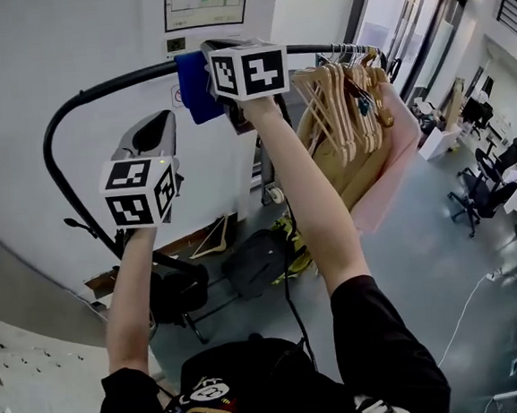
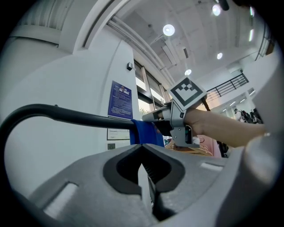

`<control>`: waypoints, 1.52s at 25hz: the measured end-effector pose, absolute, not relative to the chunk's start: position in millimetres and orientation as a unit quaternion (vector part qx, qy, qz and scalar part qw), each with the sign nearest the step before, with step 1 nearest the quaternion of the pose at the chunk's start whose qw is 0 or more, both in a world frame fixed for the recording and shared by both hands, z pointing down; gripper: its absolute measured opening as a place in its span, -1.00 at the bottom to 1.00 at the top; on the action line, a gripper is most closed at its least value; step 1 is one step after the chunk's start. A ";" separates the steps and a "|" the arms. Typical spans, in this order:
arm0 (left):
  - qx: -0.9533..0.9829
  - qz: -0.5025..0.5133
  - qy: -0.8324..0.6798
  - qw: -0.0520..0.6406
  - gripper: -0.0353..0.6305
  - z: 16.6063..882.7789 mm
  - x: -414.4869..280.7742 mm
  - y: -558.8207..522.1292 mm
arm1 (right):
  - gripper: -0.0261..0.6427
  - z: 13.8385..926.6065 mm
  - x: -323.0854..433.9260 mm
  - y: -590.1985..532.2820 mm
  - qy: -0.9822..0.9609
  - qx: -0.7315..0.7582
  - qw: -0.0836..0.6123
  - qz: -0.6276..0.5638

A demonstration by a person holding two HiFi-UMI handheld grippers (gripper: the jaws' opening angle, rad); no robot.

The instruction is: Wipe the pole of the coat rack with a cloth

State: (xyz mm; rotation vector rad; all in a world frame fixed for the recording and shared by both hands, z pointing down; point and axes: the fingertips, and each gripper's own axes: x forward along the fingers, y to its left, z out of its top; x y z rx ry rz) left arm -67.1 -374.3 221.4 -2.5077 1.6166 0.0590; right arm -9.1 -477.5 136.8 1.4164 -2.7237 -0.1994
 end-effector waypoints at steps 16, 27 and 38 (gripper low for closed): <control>-0.837 0.020 0.544 0.066 -0.88 231.7 24.1 -413.3 | -0.92 132.7 202.8 -577.2 -0.841 0.539 0.035 -0.034; -0.837 0.008 0.543 0.067 -0.88 233.2 -0.8 -394.1 | -0.92 134.4 163.8 -549.5 -0.842 0.538 0.027 -0.031; -0.834 0.006 0.548 0.066 -0.88 235.7 -79.1 -343.0 | -0.92 133.6 5.6 -485.1 -0.875 0.480 0.033 -0.044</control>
